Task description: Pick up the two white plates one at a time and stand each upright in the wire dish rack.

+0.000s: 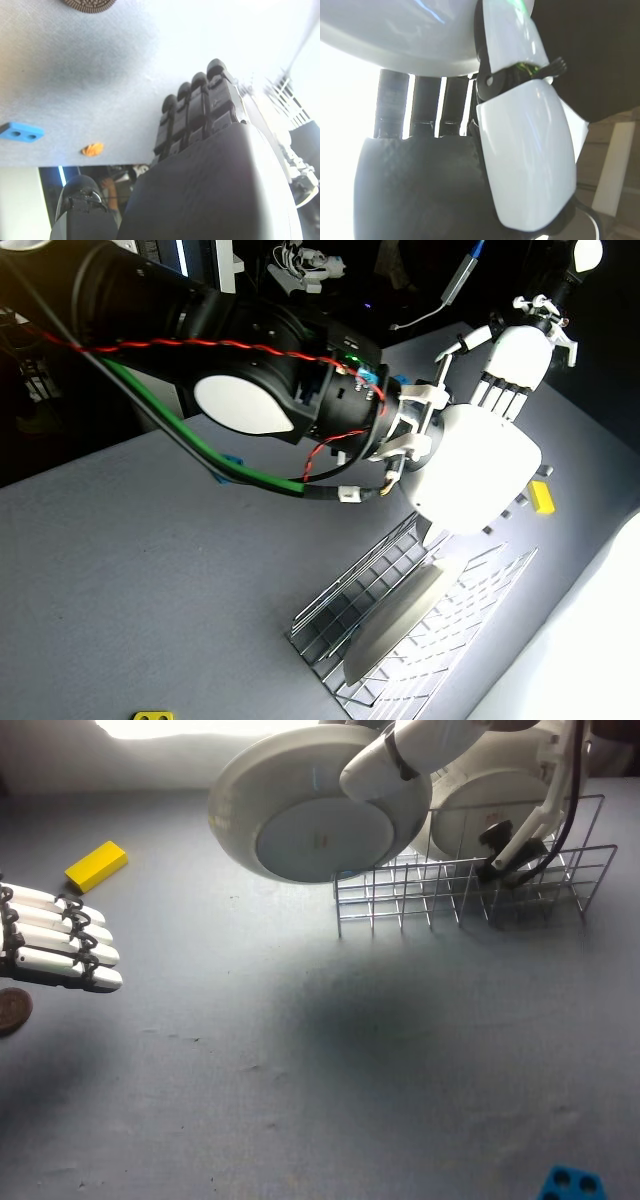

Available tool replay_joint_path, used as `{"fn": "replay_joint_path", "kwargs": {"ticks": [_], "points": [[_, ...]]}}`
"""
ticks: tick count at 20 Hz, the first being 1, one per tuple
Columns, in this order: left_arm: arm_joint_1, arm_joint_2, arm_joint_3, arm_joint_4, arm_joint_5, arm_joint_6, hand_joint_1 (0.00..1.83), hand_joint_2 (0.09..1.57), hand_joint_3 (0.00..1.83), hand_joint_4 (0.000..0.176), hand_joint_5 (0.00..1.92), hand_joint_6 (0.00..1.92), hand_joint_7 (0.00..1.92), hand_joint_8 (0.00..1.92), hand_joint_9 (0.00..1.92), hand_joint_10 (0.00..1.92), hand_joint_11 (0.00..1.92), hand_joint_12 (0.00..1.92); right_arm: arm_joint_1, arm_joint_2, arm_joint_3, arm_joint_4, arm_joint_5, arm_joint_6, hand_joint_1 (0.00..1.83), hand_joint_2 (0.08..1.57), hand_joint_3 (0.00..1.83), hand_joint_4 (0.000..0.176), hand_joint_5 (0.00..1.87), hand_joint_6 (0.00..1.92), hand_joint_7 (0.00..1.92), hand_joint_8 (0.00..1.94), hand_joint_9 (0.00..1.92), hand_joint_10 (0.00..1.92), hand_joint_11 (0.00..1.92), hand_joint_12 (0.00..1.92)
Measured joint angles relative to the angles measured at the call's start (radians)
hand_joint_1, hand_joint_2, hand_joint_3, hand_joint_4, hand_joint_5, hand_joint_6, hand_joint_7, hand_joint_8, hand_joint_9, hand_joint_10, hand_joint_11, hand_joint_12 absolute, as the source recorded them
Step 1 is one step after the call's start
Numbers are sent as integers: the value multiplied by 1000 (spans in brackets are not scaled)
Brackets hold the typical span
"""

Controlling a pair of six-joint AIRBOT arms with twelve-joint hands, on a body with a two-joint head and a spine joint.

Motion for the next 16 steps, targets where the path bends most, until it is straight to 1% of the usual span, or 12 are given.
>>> {"fn": "replay_joint_path", "kwargs": {"ticks": [2,3,4,8,10,11,13,14,16], "points": [[0,0,-2,0,1,0,0,944,0,0,61,4,31,2,6,0,0,0,0,7,0,0,-1,0,1396,1047,0,0,1022,889,1097,732,1134,842,1012,884],[0,0,-2,0,0,-3,0,941,0,0,74,9,48,9,20,6,0,0,0,10,0,0,-3,0,1396,1047,0,0,1012,920,1111,712,1127,834,1016,886],[0,0,-2,2,0,-4,0,944,0,0,61,3,36,3,6,0,0,0,0,14,-1,0,-5,0,1394,1053,1,0,1002,939,1089,743,1114,856,1016,893],[0,0,-2,1,0,-6,0,964,5,0,91,12,64,11,35,12,12,6,-2,35,-3,0,-13,0,1393,1055,0,0,993,950,1081,760,1121,848,1024,899],[0,0,-2,1,0,-6,0,962,3,0,70,2,38,0,6,0,0,0,-4,42,-3,0,-14,-1,1395,1051,0,0,1009,923,1089,747,1127,839,1024,892],[0,0,-2,1,0,-6,0,949,0,0,67,0,38,0,7,0,0,0,-5,44,-3,-1,-14,-2,1394,1054,1,0,993,945,1078,772,1127,836,1019,894],[0,0,-2,1,0,-7,0,958,2,0,85,7,54,6,13,3,0,0,-11,46,-3,0,-13,-2,1396,1045,0,0,1033,882,1102,738,1131,823,1030,892],[0,0,-2,1,0,-7,0,958,2,0,89,8,65,10,27,8,1,1,-15,47,-3,0,-13,-2,1393,1052,1,0,1026,903,1078,763,1108,866,1012,913],[0,0,-2,1,0,-6,0,958,2,0,69,5,46,3,11,4,0,0,-22,51,-3,0,-15,-3,1395,1055,1,0,966,967,1071,775,1154,816,1012,918]]}}
